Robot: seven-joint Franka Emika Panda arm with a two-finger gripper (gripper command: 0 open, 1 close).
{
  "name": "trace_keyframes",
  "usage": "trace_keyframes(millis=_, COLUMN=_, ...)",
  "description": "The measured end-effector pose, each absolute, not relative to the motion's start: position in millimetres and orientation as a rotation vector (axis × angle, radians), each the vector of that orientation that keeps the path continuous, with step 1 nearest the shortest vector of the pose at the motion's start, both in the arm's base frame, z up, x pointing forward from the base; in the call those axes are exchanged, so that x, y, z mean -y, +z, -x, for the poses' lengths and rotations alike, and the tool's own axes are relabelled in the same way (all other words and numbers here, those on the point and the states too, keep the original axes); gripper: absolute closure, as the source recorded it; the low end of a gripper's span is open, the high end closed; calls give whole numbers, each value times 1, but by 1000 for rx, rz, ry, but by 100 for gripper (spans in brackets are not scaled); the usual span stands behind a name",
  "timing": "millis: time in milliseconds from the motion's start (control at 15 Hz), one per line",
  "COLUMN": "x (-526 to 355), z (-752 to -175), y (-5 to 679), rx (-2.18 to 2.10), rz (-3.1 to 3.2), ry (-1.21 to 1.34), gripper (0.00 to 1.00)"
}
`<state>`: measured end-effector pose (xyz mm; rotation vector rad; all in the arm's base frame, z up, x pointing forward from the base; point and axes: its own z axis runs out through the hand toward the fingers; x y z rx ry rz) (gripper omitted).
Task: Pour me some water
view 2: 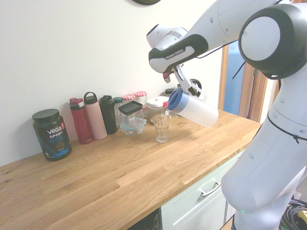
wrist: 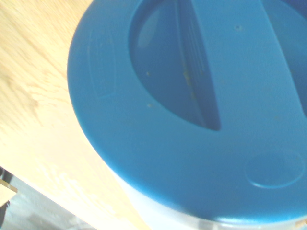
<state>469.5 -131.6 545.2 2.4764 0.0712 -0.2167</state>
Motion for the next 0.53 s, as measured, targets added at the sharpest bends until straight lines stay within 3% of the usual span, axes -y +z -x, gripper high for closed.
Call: trace_keyframes(millis=533, x=104, z=-488, y=525, rx=-88, rz=-2417, ry=-237, gripper=100)
